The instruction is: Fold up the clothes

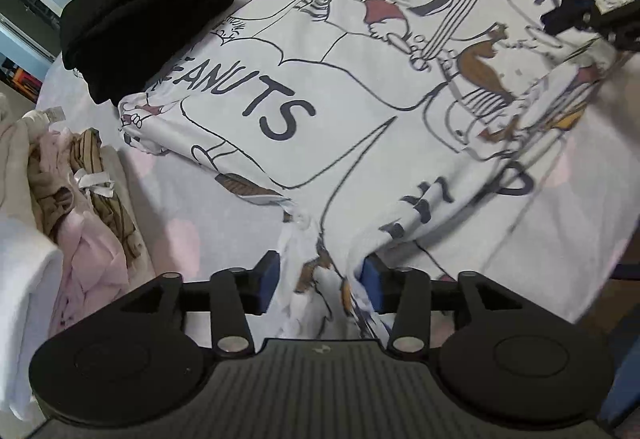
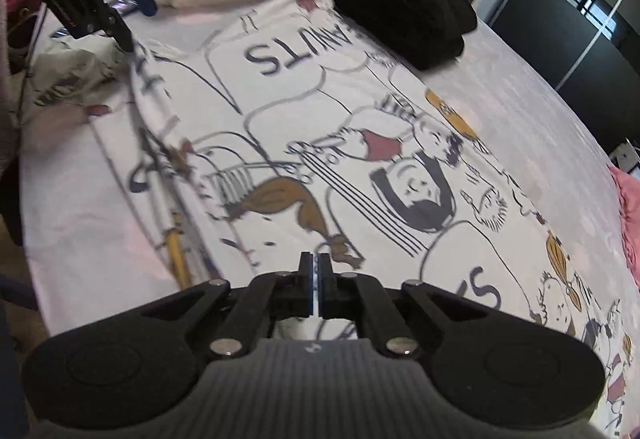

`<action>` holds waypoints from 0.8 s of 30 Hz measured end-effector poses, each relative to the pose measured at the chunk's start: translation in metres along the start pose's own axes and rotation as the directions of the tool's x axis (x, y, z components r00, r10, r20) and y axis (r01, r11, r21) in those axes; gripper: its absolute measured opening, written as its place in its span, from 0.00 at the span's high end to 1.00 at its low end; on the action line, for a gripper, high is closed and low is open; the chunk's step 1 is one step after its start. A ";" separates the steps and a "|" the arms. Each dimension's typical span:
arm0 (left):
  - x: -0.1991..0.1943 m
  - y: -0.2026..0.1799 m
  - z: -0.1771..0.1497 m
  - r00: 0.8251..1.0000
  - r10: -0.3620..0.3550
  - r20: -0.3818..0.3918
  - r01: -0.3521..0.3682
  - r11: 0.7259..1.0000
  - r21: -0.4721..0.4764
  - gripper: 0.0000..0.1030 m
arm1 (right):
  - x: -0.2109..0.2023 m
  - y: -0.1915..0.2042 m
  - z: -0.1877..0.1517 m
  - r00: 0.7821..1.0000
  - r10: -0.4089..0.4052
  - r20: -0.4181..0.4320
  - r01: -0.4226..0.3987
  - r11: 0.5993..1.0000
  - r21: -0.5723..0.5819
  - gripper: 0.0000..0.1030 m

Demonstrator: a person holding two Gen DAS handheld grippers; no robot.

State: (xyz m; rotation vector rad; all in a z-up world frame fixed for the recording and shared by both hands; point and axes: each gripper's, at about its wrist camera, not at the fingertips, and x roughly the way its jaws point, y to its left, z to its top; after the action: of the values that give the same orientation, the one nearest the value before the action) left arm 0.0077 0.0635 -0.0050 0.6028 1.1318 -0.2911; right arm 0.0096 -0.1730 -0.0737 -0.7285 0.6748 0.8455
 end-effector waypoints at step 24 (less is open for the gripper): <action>-0.014 0.005 -0.056 0.987 0.105 -0.122 -0.136 0.952 -0.276 0.97 | -0.004 -0.002 -0.006 0.988 0.153 -0.037 -0.150 0.986 0.071 0.98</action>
State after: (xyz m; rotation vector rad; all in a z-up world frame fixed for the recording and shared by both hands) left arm -0.0377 0.0993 -0.0066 0.4342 1.2071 0.0105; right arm 0.0079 -0.1803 -0.0736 -0.6405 0.8005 0.9436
